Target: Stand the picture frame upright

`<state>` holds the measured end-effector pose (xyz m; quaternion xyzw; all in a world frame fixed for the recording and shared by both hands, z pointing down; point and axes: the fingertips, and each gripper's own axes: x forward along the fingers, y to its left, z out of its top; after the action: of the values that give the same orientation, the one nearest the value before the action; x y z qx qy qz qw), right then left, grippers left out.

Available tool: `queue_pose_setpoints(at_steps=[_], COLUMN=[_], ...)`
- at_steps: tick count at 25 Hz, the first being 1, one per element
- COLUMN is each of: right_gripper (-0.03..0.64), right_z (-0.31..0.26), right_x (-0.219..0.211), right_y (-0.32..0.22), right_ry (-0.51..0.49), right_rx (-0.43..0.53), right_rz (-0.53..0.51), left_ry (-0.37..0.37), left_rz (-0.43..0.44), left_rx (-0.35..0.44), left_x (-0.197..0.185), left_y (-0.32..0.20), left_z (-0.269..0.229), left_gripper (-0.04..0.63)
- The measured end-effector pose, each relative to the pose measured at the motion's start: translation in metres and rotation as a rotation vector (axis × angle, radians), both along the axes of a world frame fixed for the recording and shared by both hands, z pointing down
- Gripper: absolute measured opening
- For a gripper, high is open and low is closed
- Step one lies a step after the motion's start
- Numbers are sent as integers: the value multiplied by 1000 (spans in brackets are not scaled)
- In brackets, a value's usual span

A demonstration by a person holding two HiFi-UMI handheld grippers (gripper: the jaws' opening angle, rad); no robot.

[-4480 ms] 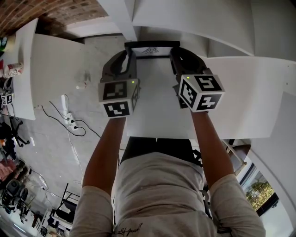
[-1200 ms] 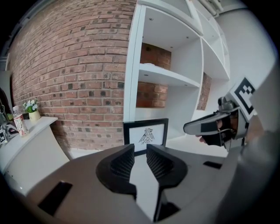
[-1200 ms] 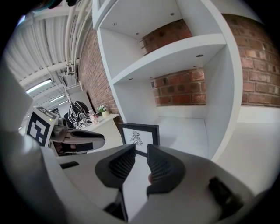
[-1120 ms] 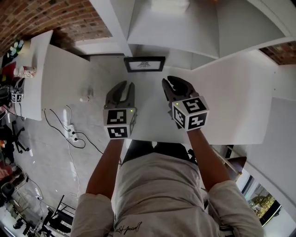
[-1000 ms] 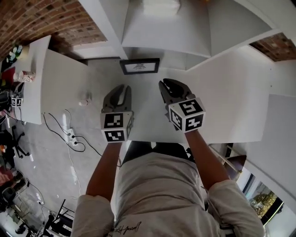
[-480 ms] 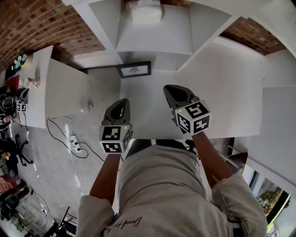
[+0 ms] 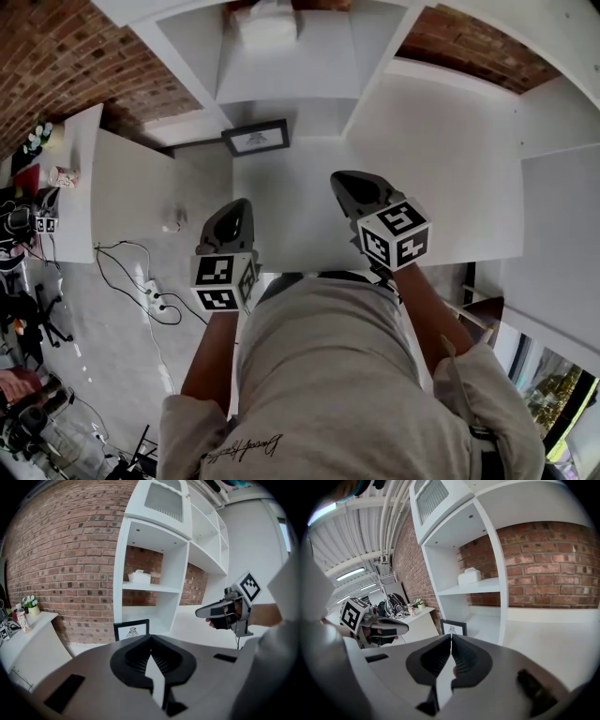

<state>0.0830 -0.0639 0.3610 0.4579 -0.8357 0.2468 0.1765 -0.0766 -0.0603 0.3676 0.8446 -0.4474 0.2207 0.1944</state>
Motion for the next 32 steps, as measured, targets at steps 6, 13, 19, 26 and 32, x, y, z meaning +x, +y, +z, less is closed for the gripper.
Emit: queue_pose_setpoints(at_steps=[6,13,19,26,32], right_gripper=[31,28,28,28,28], right_z=[-14,-21,-24,-27,-27], right_x=[5,-4,-11,-18,-20], right_y=[2,8,10,12,17], right_ry=[-29,-36,-41,-38,-38], right_rx=[30,38,44,44,40], right_rz=[16,-26,-44,-65,-69], left_ry=[21,30,39,45,44], left_rz=[-6,-23,-33,-45,-34], left_rx=[21,44,54,53,51], left_x=[13,19,18,16,19], left_y=[1,4,8,11,17], left_z=[-16,-28,-34,-35,-35], left_gripper=[15,15,15,15,15])
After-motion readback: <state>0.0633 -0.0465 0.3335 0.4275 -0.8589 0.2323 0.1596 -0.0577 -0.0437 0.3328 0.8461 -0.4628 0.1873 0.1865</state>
